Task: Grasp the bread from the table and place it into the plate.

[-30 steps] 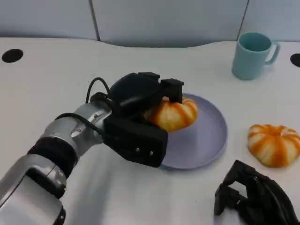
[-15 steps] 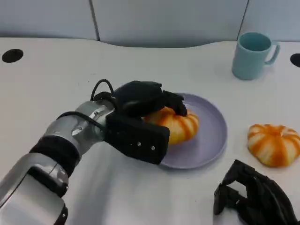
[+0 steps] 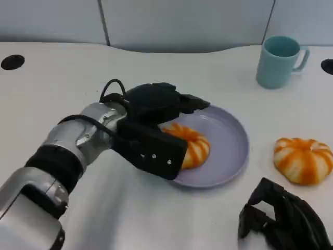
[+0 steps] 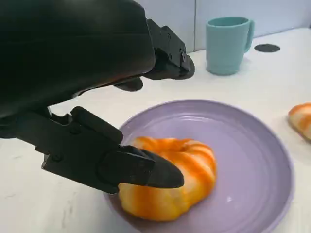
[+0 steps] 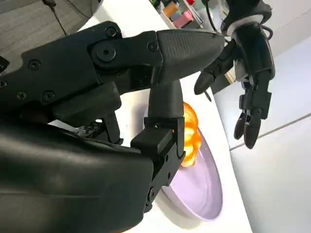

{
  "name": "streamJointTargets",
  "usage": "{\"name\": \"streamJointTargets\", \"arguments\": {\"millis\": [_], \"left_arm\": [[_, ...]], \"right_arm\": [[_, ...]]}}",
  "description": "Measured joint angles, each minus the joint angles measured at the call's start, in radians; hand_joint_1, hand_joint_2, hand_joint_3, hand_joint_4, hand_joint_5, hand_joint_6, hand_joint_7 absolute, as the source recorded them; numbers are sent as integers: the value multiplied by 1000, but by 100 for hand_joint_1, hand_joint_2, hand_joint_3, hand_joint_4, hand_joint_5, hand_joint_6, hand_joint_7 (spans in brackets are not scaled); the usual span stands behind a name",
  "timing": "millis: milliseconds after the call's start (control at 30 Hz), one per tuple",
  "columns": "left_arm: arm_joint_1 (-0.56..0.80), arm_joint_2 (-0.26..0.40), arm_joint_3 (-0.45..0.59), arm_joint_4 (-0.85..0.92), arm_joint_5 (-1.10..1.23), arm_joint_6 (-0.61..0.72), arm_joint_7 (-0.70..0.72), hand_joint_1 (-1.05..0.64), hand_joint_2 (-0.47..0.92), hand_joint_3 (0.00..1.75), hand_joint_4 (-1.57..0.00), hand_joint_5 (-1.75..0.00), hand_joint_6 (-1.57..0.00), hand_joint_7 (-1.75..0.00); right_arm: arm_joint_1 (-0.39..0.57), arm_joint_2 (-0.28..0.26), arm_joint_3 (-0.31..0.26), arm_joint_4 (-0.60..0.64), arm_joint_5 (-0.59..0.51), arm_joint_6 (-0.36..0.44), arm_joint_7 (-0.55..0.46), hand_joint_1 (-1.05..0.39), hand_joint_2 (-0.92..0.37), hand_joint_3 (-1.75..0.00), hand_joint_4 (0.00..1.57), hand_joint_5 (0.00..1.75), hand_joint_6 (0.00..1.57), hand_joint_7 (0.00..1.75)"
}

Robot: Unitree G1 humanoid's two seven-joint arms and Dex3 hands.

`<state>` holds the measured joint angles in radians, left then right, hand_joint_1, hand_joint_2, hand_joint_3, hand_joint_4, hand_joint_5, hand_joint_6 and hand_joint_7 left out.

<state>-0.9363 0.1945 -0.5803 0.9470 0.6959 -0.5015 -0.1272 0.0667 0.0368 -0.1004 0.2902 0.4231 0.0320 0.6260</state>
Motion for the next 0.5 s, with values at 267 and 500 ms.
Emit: {"name": "streamJointTargets", "arguments": {"millis": [267,500], "left_arm": [[54,34,48,-80,-55,-9,-7,-78,92,29,-2,-14,-12,-2],[203,52,188,-209,-301,-43,-123,-78,92,28,-4,-19,-14,-3]], "right_arm": [[0,-2,0,-5,-4,0,-1,-58,-92,-33,71,175,62,146],[8,-4,-2,-17,-4,3,-4,-57,-92,-34,70,175,62,147]]}}
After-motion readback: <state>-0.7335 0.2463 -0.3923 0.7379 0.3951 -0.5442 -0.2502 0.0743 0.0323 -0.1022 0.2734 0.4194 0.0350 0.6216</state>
